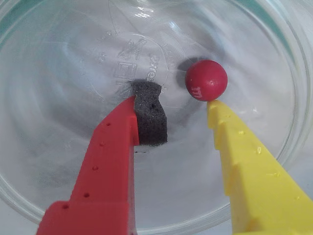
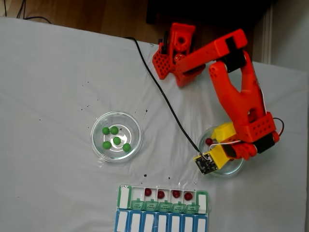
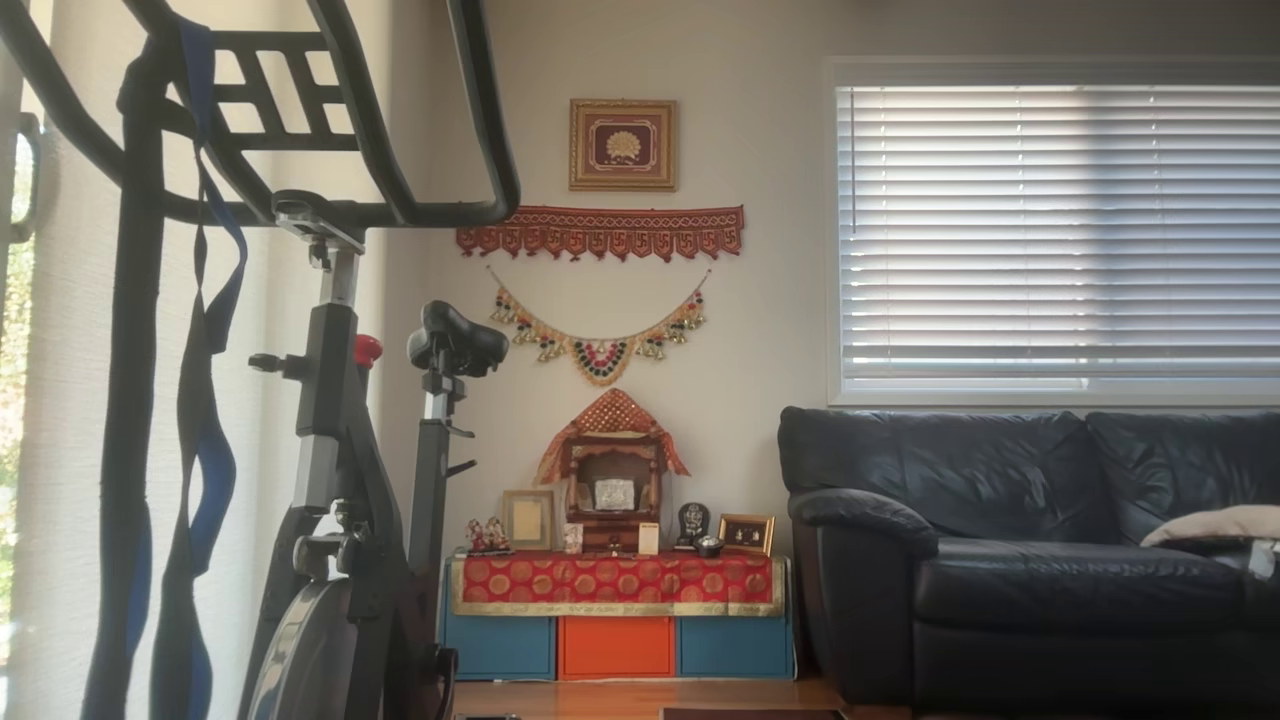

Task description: Sort medicines into box.

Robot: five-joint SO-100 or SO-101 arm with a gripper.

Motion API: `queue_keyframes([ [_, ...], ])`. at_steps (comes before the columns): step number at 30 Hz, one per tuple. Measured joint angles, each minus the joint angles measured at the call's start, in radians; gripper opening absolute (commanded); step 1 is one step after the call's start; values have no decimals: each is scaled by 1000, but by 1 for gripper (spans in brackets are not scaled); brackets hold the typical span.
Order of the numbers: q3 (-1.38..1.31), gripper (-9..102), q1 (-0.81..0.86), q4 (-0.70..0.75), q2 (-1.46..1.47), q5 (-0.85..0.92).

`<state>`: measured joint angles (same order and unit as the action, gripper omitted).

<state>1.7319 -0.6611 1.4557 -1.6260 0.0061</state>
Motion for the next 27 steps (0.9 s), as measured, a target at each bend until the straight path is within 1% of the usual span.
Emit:
queue_keyframes([
  [12,-37,18,-8,69,-8,-49],
  [27,-48,17,-11,92,-32,-49],
])
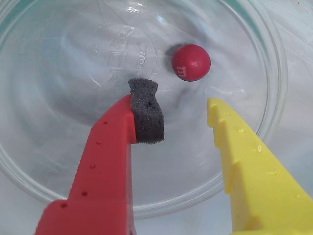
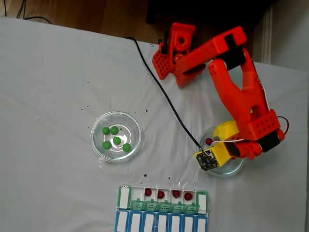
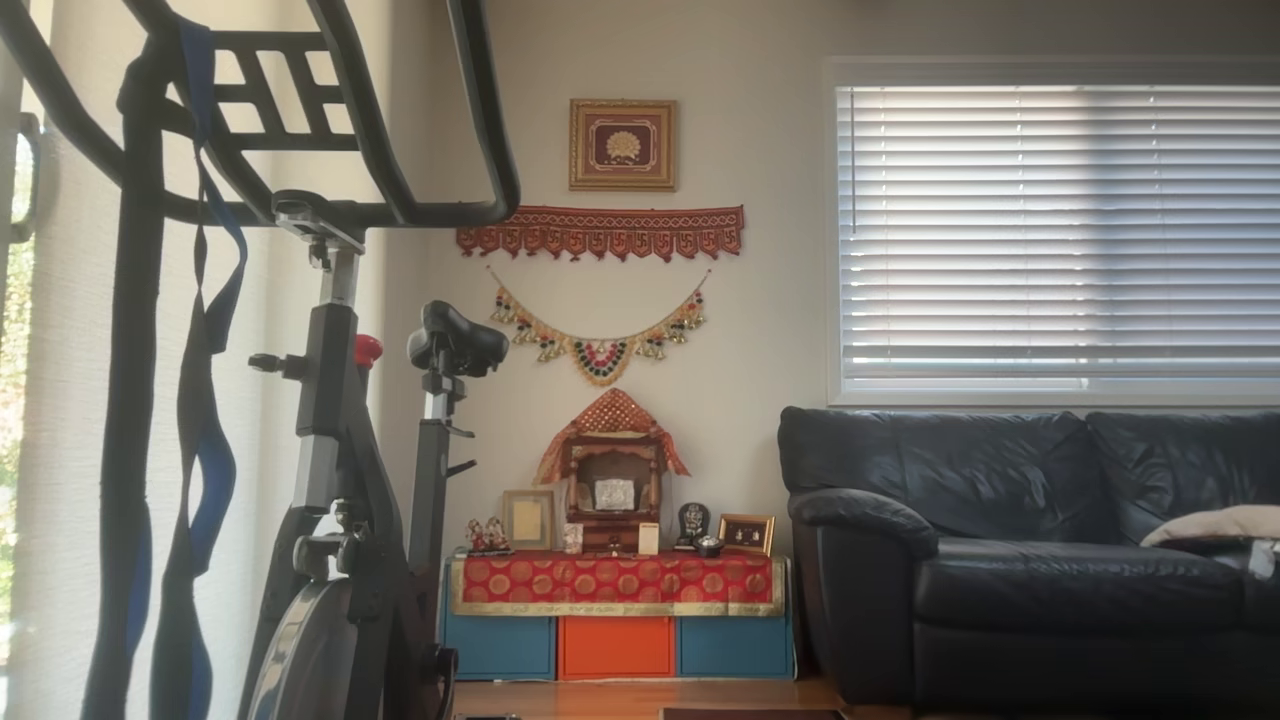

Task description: Sort medicines into box.

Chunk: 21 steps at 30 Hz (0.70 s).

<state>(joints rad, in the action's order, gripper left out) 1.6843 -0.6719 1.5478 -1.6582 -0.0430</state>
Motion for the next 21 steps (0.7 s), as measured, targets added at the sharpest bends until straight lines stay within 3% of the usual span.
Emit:
queue_keyframes([
  [21,-115,17,44,44,127,48],
])
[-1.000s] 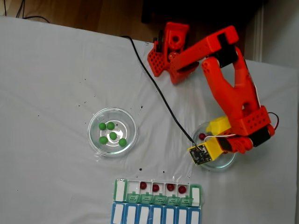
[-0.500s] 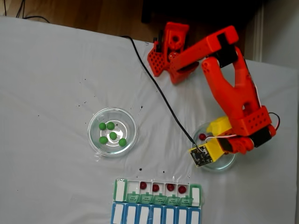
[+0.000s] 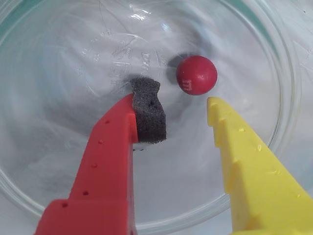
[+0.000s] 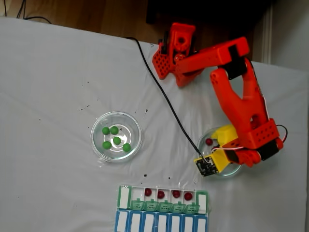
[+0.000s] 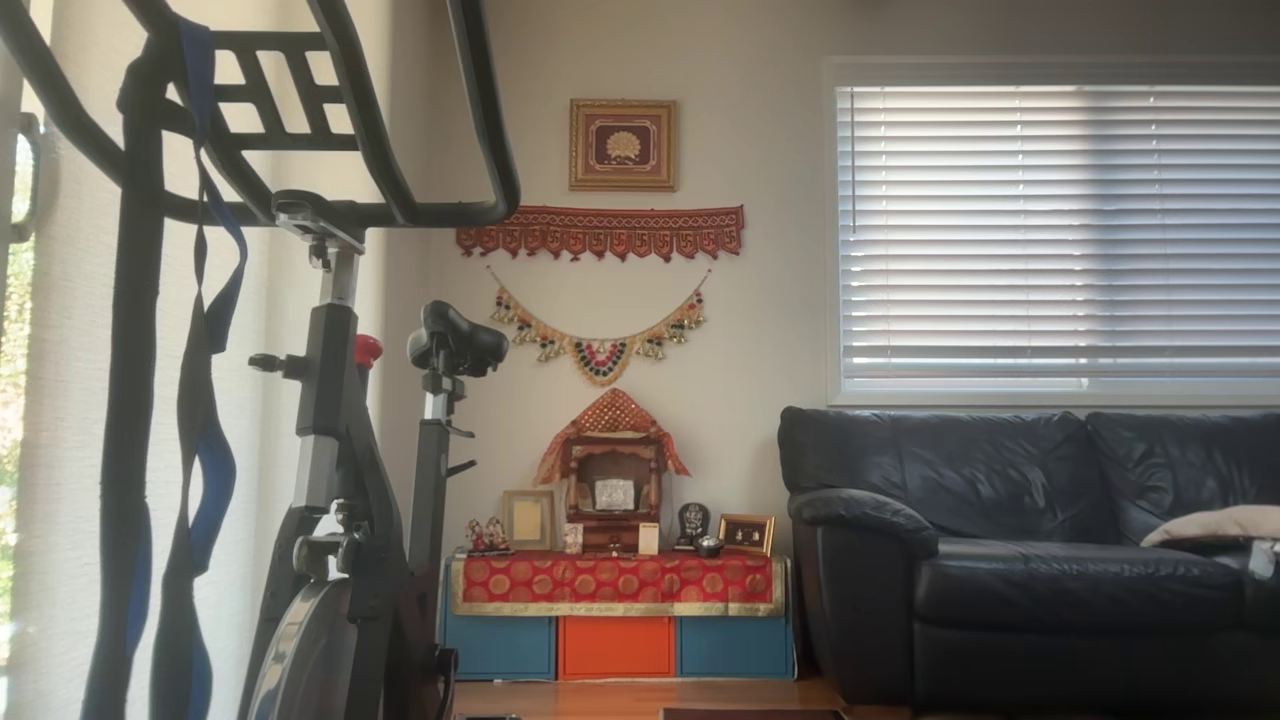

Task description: Sort medicines into box.

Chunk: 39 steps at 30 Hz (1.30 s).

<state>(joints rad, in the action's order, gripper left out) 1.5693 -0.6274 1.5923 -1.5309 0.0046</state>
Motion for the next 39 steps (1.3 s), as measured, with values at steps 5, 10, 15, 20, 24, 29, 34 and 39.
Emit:
queue_keyframes([
  [5,-20,17,20,21,8,18],
  [10,-40,18,23,44,14,21],
  [15,-60,19,23,55,37,25],
  [20,-75,20,25,58,55,44],
  [24,-94,20,46,74,69,52],
  [29,-94,20,55,74,69,52],
  [34,-100,20,55,77,69,52],
  [39,-121,21,58,87,71,71],
])
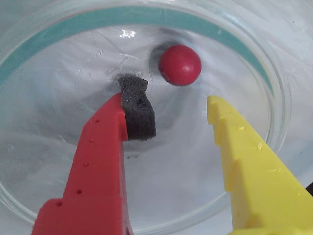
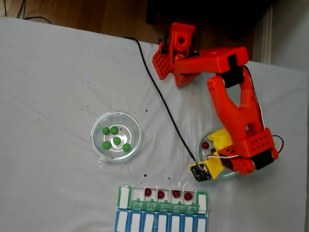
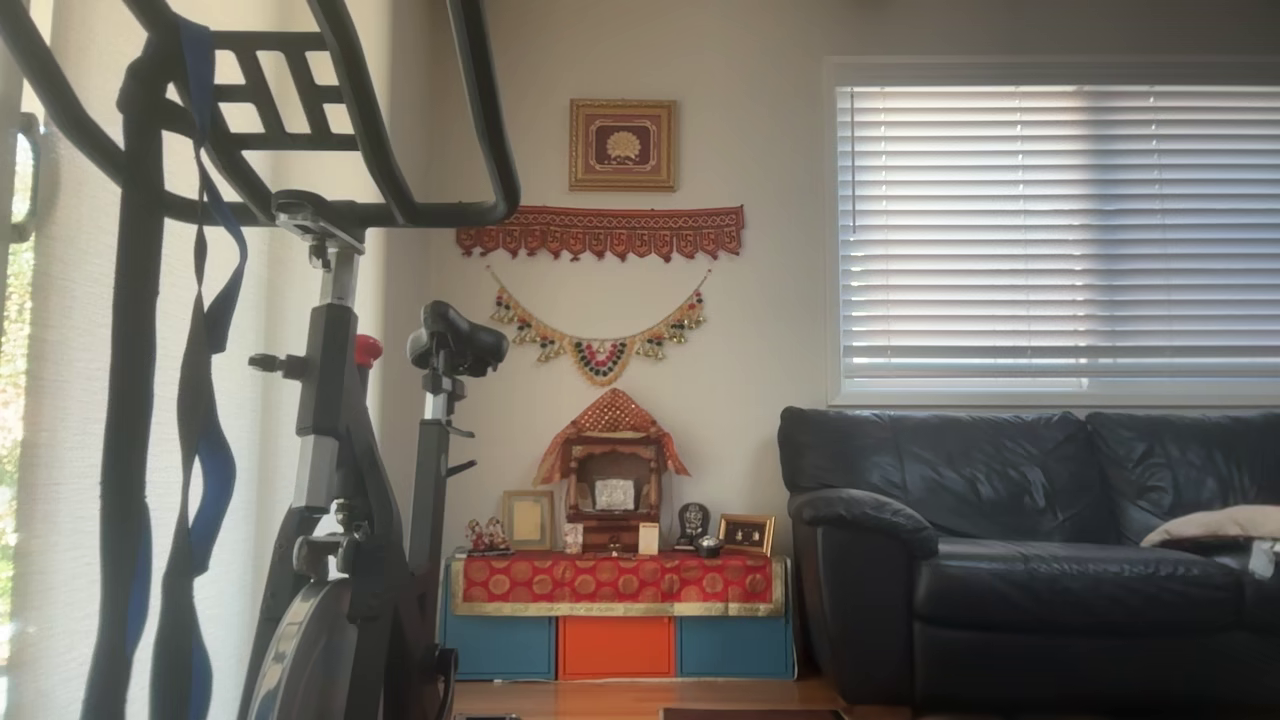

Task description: Sort medicines into box.

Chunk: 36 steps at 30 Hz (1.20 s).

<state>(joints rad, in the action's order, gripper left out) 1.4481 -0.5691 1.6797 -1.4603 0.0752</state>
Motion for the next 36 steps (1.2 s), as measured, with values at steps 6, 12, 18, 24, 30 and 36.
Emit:
queue_keyframes([
  [6,-41,22,32,23,31,17],
  [12,-74,22,31,46,64,34],
  [18,-80,23,31,52,66,37],
  [24,-80,23,31,52,66,51],
  [30,-80,24,31,52,66,71],
  [36,-80,24,31,52,66,106],
])
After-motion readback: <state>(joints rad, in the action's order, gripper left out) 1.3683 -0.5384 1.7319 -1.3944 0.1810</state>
